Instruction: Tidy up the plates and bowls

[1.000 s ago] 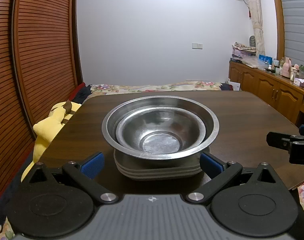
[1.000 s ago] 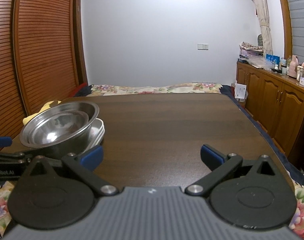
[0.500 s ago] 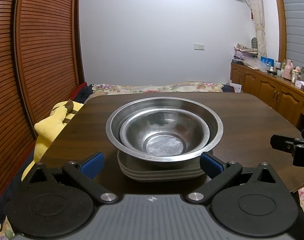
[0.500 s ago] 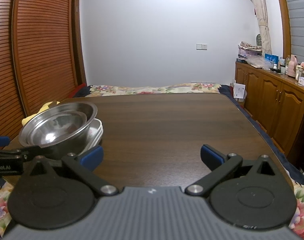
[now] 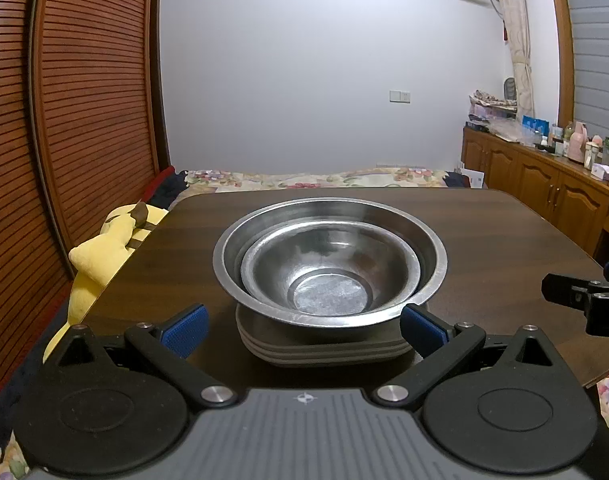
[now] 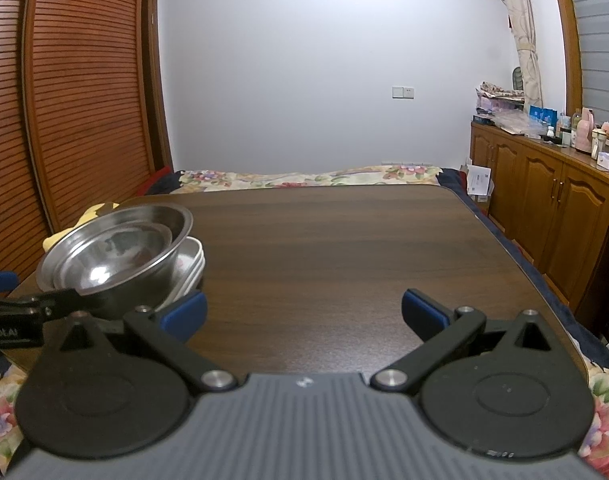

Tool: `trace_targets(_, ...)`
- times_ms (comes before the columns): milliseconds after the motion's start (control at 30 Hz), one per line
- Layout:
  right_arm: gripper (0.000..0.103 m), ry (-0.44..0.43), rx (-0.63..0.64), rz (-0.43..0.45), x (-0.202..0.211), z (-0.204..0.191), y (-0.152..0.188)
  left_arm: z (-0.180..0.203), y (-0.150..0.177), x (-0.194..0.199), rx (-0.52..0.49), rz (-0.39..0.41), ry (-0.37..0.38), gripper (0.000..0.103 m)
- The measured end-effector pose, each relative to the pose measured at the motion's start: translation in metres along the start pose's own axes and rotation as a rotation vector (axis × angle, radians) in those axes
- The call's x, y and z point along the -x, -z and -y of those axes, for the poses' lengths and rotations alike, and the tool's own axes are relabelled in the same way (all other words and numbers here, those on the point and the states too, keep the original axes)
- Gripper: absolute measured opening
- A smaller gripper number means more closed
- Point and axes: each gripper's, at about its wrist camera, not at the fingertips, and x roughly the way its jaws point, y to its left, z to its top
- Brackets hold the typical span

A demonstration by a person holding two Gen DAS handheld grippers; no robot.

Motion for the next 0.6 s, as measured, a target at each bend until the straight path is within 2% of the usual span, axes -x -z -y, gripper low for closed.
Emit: trace_targets(600, 0.103, 0.001, 0.002, -0.002, -0.0019, -0.0020, -0.0001, -0.0004, -0.0009, 0.0001, 0.001, 0.001, -0.002, 0.103)
